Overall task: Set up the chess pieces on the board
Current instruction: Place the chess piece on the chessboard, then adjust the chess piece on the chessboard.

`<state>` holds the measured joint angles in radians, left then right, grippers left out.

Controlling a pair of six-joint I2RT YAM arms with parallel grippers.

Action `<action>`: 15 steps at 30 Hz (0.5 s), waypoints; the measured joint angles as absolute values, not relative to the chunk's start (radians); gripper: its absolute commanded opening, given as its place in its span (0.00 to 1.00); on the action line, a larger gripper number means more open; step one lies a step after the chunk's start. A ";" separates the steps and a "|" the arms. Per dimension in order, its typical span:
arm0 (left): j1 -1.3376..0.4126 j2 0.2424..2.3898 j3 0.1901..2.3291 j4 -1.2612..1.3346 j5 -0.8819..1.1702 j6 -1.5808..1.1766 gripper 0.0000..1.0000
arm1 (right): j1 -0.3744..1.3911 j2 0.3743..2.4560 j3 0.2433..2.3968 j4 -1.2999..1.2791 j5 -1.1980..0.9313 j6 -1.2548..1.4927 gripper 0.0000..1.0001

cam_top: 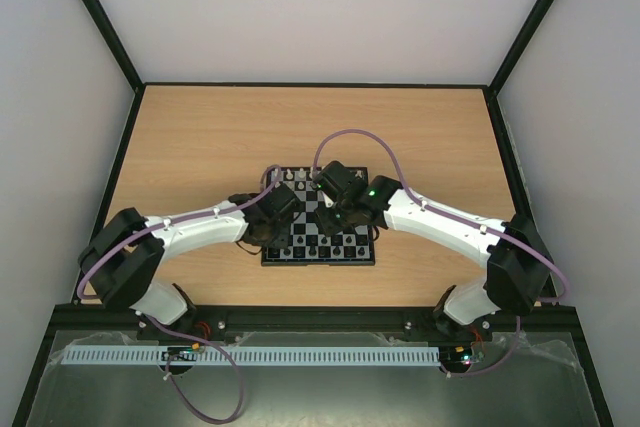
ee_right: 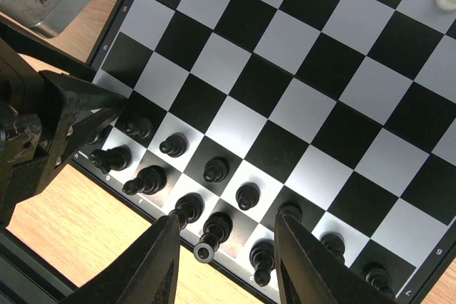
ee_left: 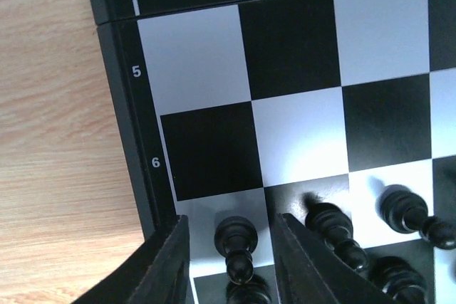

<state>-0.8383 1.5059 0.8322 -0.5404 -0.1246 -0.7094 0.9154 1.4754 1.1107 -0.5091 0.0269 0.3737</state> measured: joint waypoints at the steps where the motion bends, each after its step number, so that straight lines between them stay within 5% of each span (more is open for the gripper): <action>1: -0.839 1.506 0.832 -0.541 -0.127 -0.709 0.40 | 0.915 1.475 1.110 -0.509 0.027 0.374 0.37; 15: -0.857 1.491 0.884 -0.580 -0.166 -0.715 0.49 | 0.915 1.475 1.109 -0.503 0.026 0.374 0.38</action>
